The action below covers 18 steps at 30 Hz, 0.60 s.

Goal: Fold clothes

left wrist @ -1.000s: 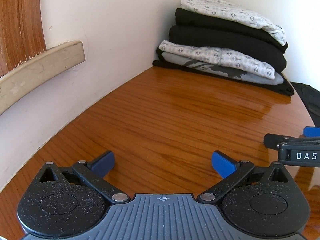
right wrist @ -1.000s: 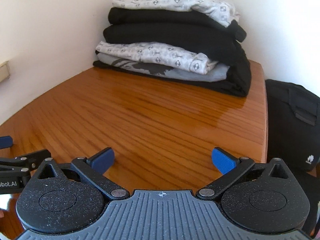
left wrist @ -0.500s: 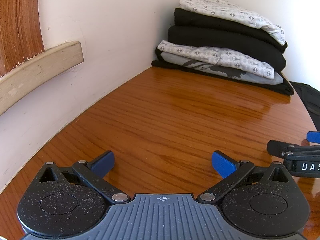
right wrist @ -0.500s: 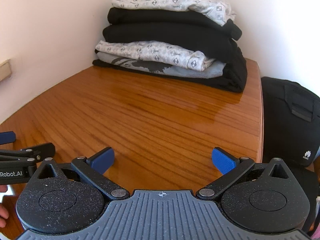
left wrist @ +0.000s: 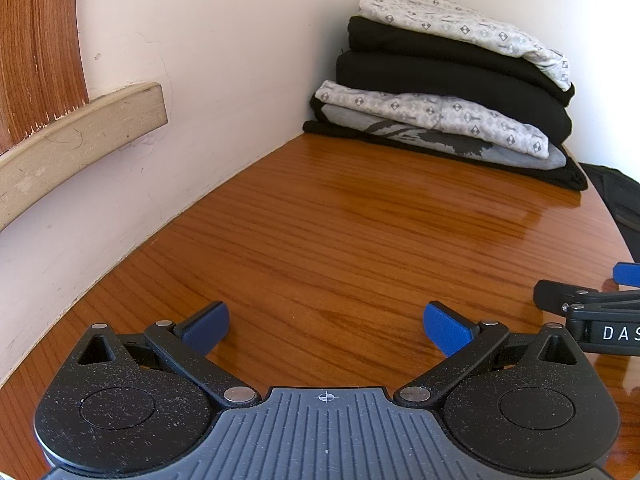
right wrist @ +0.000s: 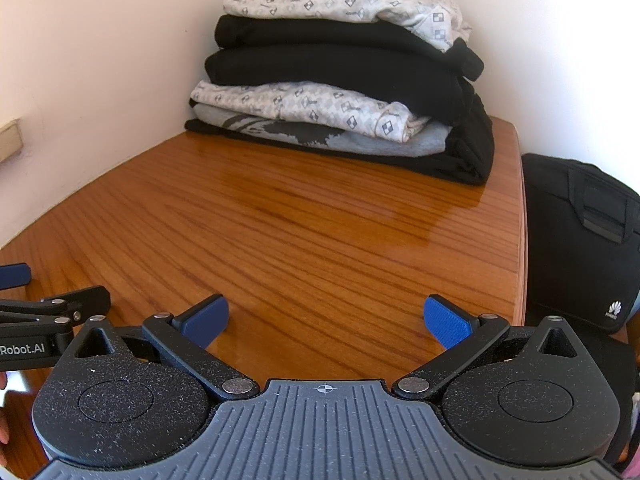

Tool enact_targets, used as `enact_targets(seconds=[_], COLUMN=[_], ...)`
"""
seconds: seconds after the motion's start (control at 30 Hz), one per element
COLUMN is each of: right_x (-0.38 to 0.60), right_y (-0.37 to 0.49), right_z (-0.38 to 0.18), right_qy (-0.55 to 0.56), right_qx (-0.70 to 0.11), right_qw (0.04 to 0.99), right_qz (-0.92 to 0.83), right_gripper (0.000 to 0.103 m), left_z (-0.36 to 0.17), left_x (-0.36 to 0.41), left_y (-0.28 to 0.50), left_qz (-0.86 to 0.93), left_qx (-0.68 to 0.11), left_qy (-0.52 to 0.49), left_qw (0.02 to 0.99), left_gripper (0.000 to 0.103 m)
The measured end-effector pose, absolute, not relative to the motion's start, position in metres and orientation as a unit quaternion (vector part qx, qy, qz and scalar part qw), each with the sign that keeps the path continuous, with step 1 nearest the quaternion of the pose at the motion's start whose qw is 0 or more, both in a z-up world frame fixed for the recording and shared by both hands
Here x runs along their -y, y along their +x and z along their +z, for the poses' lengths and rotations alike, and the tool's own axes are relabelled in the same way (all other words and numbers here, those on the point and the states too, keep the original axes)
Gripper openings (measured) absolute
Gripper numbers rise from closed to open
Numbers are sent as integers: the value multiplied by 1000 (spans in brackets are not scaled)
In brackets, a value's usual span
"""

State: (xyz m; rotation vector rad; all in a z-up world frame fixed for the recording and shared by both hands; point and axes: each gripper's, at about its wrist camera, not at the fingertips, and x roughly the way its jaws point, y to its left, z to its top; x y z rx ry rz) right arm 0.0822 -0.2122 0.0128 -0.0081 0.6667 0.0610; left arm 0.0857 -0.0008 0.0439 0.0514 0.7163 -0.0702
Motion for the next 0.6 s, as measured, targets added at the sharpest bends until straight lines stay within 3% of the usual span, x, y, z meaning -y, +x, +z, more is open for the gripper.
enact_targets(seconds=[0.6], right_x=[212], right_y=[81], right_z=[12], right_qy=[-4], right_qx=[-326], right_qw=[945], right_qz=[28], right_gripper=[103], left_z=[44], left_x=[2], left_y=[85], left_qz=[-34], left_qx=[-350], left_qy=[24], left_qw=[936], left_gripper=[103])
